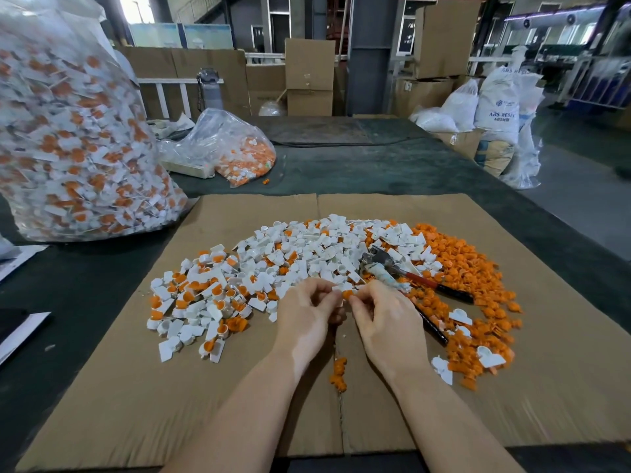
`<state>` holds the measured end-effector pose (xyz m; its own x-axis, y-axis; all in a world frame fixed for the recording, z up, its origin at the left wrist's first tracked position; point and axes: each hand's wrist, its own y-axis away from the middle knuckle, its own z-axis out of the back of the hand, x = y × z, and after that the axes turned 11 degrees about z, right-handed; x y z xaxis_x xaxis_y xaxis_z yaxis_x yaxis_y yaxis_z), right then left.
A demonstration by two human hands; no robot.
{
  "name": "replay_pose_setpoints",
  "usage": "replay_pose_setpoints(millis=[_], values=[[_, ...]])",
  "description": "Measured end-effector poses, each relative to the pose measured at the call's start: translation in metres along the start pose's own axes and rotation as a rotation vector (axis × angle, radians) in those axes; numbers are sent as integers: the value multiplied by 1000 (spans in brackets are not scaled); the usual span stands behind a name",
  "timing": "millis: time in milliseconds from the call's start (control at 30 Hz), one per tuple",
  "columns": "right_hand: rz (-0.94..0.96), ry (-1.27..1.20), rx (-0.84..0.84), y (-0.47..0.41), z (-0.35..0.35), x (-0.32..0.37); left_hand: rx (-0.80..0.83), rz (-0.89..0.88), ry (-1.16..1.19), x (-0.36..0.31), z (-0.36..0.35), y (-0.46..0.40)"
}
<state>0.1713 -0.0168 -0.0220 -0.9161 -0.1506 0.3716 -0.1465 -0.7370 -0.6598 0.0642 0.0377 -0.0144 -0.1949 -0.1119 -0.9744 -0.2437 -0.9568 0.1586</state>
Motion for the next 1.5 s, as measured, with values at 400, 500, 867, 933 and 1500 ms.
replay_pose_setpoints(millis=[400, 500, 867, 933, 1500], values=[[18, -36, 96, 2, -1, -1, 7, -54, -77, 2, 2, 4], [0, -113, 57, 1, 2, -1, -12, -27, 7, 1, 2, 4], [65, -45, -16, 1, 2, 2, -35, -63, -80, 4, 1, 2], [96, 1, -28, 2, 1, 3, -72, -62, -109, 5, -1, 2], [-363, -598, 24, -8, 5, -10, 62, -238, -198, 2, -2, 9]])
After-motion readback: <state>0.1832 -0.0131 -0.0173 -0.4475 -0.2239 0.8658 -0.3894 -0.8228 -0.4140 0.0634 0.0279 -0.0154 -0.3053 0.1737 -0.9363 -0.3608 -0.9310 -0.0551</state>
